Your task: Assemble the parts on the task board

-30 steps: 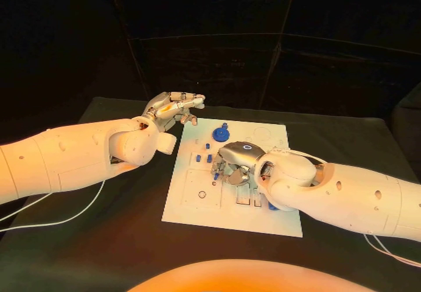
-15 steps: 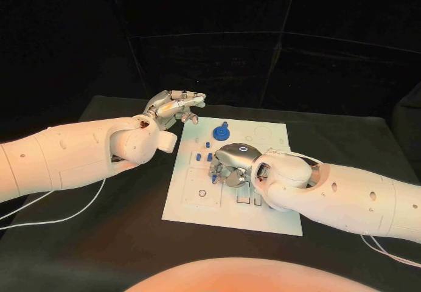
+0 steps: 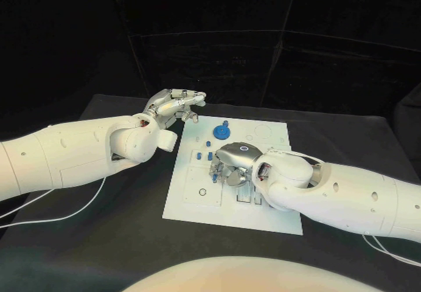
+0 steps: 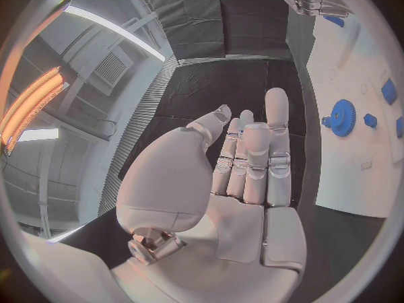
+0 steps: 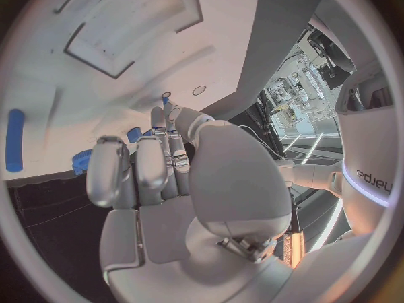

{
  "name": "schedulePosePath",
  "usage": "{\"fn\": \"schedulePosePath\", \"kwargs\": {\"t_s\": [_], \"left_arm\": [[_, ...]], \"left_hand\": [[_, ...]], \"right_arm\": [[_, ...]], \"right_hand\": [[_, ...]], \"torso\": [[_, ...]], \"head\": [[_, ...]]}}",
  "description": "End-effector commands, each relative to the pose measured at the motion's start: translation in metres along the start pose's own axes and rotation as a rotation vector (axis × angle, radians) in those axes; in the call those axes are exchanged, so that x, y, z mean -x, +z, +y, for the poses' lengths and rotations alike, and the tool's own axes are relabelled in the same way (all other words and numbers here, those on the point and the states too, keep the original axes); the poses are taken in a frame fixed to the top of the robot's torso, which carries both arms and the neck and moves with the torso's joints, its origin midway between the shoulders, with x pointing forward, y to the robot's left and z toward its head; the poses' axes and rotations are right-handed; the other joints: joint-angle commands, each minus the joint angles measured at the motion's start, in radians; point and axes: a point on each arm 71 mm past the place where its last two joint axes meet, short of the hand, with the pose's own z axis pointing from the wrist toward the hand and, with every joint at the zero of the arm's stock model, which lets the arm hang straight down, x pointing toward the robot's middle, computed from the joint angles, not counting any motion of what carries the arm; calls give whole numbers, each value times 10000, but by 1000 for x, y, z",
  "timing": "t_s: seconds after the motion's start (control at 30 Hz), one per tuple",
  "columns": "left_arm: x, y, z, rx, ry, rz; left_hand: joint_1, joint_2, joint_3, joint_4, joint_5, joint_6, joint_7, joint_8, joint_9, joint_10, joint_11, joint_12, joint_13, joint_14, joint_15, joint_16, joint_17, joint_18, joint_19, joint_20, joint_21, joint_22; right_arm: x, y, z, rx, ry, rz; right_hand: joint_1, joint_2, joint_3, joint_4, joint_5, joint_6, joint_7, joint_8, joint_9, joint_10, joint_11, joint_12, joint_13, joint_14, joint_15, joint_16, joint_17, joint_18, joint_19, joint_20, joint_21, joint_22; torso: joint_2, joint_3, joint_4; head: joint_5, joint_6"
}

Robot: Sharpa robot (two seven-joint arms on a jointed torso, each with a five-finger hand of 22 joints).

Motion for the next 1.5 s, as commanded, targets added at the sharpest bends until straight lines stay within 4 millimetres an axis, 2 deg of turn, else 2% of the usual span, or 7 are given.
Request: {"fn": "schedulePosePath", "kwargs": {"t_s": [0.03, 0.93, 1.5], "left_arm": [[-1, 0, -1, -19, -6, 135], [-1, 0, -1, 27, -26, 178], [-1, 1, 0, 44, -31, 194]], "left_hand": [[111, -11, 4, -36, 27, -81, 11, -12, -3, -66, 17, 65, -10, -55, -20, -63, -8, 47, -24, 32, -42, -14], [111, -15, -1, -41, 26, -94, 18, -14, -4, -80, 23, 69, -11, -63, -16, -66, -20, 47, -25, 35, -47, -18], [122, -14, -3, -53, 27, -109, 23, -14, -4, -99, 29, 77, -12, -74, -12, -70, -38, 47, -25, 40, -56, -24]], "right_arm": [[-1, -1, 1, 41, -143, 128], [-2, -2, 3, 86, -149, 216], [-1, -2, 1, 11, -189, 81]], "right_hand": [[-74, 16, -46, -31, 41, -5, 56, 17, 16, -20, 82, -54, -17, 289, -29, 40, -8, -179, 41, 15, 63, 17], [-85, 5, -63, -36, 50, -5, 58, 11, 15, -18, 85, -61, -23, 289, -25, 44, -7, -180, 43, 19, 67, 23], [-89, 6, -70, -38, 55, -5, 58, 8, 14, -16, 86, -64, -27, 289, -23, 50, -1, -181, 45, 21, 70, 27]], "torso": [[-2, -1, -1], [5, -14, 11], [-4, -4, -1]], "head": [[-1, -18], [-8, -78], [-7, -87]]}}
